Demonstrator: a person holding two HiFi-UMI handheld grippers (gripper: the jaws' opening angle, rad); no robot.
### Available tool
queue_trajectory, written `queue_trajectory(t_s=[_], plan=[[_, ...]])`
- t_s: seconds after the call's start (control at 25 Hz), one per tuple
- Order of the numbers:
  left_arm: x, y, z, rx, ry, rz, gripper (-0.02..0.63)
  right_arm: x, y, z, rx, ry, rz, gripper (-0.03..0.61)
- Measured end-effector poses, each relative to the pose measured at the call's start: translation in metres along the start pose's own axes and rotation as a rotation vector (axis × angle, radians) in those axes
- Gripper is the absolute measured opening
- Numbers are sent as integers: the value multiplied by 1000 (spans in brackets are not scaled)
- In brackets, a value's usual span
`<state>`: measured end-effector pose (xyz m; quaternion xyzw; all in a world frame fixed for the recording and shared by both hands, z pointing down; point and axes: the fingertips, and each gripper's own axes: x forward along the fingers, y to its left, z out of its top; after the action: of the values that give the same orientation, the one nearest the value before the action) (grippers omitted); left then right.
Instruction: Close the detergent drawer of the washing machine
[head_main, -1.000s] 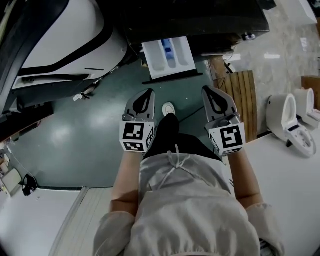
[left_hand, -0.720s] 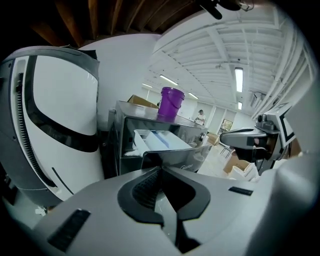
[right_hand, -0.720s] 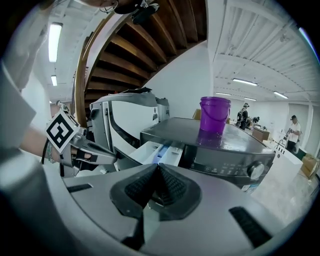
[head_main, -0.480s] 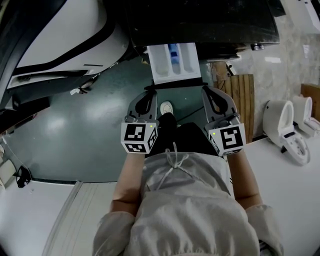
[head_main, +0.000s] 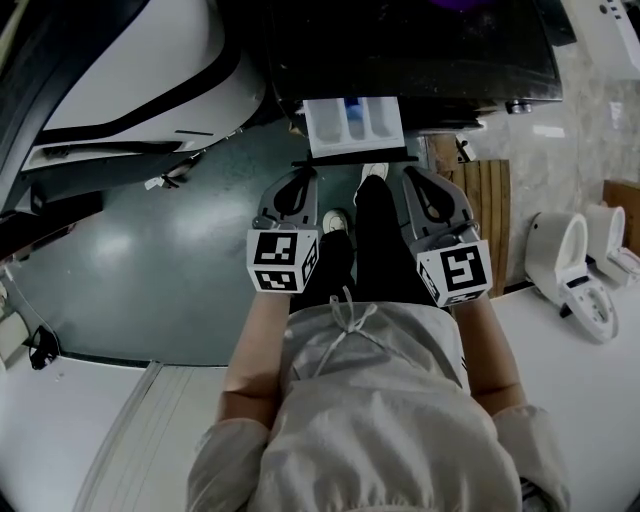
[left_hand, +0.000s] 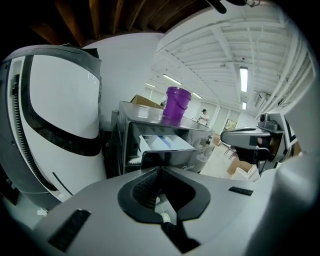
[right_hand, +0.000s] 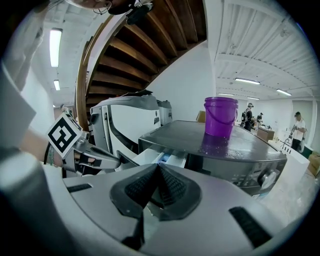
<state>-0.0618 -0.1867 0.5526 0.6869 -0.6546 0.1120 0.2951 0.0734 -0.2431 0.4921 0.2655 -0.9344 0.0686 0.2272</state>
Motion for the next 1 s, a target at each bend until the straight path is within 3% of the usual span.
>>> queue_trajectory(t_s=[0.6,1.0], plan=[[37,29,35,-59,-10,64,20,45,-27,25,-52,-7,86,6],[58,44,54,-57,0,121,20,69,-44,39,-22,-35,140,6]])
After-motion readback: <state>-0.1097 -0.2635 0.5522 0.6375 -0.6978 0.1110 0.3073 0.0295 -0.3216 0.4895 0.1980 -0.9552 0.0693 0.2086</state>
